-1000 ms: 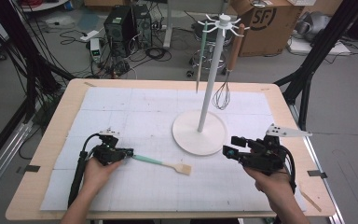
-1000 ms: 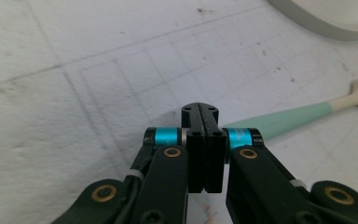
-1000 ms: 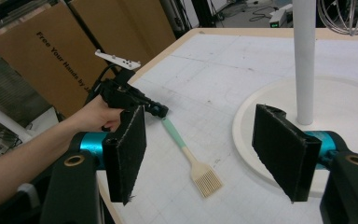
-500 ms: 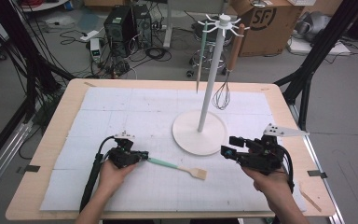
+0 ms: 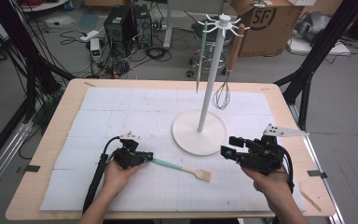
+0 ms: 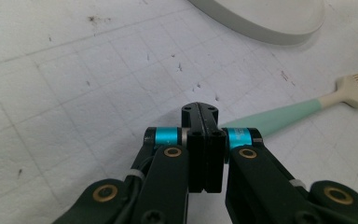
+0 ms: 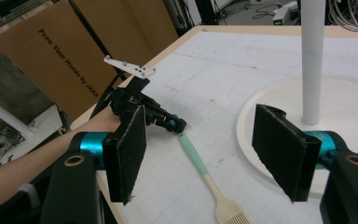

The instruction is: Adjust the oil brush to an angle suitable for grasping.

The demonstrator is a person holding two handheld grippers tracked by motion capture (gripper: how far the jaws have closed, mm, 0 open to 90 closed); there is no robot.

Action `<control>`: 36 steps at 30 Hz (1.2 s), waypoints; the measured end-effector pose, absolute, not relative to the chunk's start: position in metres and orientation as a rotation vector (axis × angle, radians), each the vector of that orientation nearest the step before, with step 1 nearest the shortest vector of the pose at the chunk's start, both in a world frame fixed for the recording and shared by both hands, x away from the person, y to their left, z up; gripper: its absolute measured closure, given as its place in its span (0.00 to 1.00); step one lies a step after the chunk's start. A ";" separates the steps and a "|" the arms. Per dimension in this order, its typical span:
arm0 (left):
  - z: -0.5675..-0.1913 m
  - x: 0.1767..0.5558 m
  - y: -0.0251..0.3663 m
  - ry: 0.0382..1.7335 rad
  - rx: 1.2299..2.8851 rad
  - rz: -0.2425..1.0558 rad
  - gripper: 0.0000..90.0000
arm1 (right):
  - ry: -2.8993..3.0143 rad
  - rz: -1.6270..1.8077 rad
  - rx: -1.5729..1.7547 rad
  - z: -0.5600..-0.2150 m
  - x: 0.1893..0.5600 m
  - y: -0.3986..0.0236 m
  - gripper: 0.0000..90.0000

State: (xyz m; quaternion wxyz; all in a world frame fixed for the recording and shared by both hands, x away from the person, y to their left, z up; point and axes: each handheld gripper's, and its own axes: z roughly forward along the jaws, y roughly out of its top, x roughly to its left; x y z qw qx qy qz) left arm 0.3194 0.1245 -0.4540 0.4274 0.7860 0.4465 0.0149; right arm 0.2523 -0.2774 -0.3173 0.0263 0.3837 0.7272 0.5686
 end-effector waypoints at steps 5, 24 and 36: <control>-0.454 0.319 0.124 1.111 1.964 0.042 1.00 | 2.248 1.764 1.199 -0.318 0.252 -0.275 0.38; -0.434 0.273 0.181 1.053 1.854 0.022 0.28 | 2.289 1.648 1.162 -0.342 0.249 -0.267 0.38; -0.426 0.238 0.204 1.038 1.844 0.066 0.23 | 2.362 1.644 1.178 -0.368 0.254 -0.250 0.38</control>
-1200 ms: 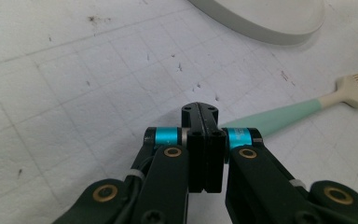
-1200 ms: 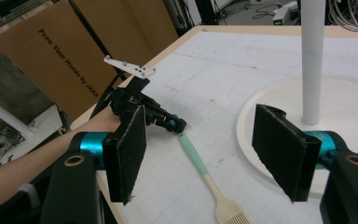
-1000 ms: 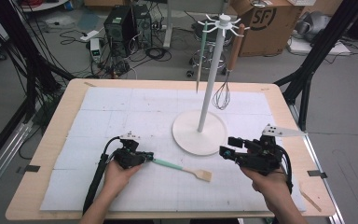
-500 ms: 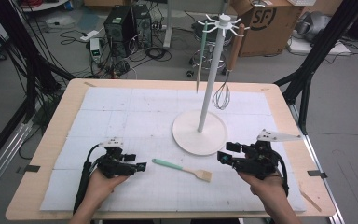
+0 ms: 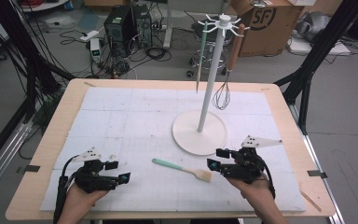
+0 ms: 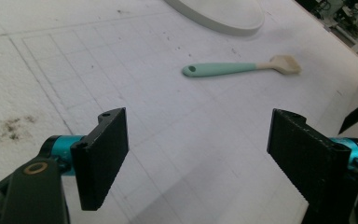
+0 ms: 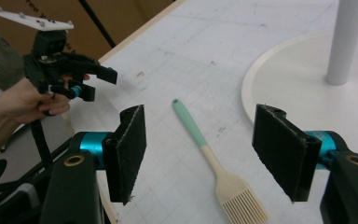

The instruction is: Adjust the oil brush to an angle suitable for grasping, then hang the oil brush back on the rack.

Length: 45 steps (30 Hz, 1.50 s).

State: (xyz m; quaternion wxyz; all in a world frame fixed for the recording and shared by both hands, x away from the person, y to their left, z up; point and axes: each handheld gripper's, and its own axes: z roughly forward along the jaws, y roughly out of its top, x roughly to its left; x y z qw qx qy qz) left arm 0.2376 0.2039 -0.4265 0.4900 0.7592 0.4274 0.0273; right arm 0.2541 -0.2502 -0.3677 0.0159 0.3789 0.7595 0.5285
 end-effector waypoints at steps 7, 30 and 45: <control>-0.423 0.229 0.202 1.009 1.848 0.045 0.23 | 2.429 1.564 1.143 -0.378 0.254 -0.230 0.38; -0.425 0.219 0.198 0.966 1.854 -0.004 0.22 | 2.750 1.186 1.106 -0.432 0.302 -0.166 0.62; -0.430 0.221 0.196 0.981 1.854 -0.031 0.22 | 2.762 1.093 1.024 -0.438 0.301 -0.158 0.65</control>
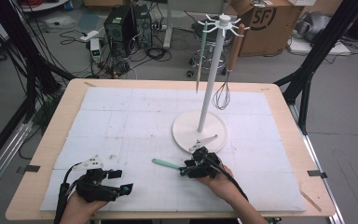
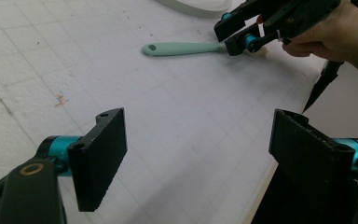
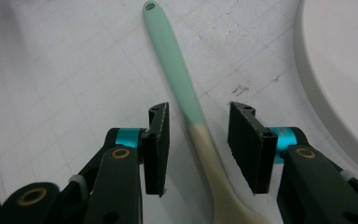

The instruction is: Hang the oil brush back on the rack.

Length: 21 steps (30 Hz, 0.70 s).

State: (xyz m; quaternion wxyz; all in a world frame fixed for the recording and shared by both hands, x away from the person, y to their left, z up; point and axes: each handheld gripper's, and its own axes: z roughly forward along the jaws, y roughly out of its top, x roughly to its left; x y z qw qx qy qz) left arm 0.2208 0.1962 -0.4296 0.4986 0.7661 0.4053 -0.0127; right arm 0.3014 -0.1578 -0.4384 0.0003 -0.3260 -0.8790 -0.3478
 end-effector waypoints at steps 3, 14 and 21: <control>-0.430 0.221 0.196 0.987 1.851 -0.029 0.22 | -2.769 -1.090 -1.019 -0.439 0.301 -0.158 0.66; -0.429 0.222 0.194 0.980 1.849 -0.031 0.22 | -2.933 -1.076 -0.938 -0.440 0.294 -0.153 0.78; -0.430 0.223 0.195 0.982 1.852 -0.038 0.22 | -2.944 -1.068 -0.911 -0.439 0.297 -0.154 0.89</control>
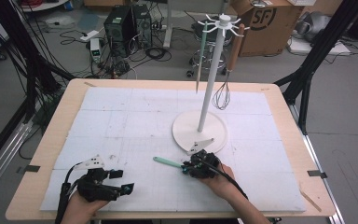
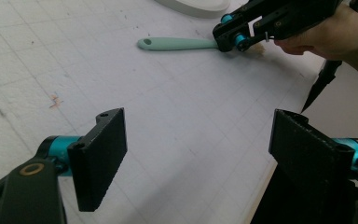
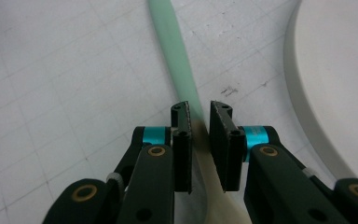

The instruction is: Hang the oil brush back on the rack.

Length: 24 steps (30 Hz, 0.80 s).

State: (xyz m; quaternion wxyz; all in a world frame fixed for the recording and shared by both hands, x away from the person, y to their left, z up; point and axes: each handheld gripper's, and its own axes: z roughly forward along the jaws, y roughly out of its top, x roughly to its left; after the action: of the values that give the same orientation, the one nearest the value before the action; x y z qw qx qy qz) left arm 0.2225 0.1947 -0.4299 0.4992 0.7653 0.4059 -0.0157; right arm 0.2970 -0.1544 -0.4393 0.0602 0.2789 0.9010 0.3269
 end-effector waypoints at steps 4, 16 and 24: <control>-0.430 0.223 0.195 0.986 1.848 -0.036 0.22 | 2.731 0.990 0.866 -0.439 0.298 -0.154 0.91; -0.432 0.223 0.200 1.001 1.838 -0.033 0.23 | 2.740 1.172 1.110 -0.431 0.312 -0.171 0.93; -0.432 0.223 0.200 0.999 1.844 -0.035 0.23 | 2.683 1.520 1.264 -0.413 0.314 -0.195 0.93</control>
State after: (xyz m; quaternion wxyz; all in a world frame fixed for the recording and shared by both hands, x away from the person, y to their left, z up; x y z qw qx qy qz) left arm 0.2232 0.1998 -0.4316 0.4986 0.7620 0.4130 -0.0144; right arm 0.3140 -0.1955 -0.4127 -0.0954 0.3777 0.8013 0.4541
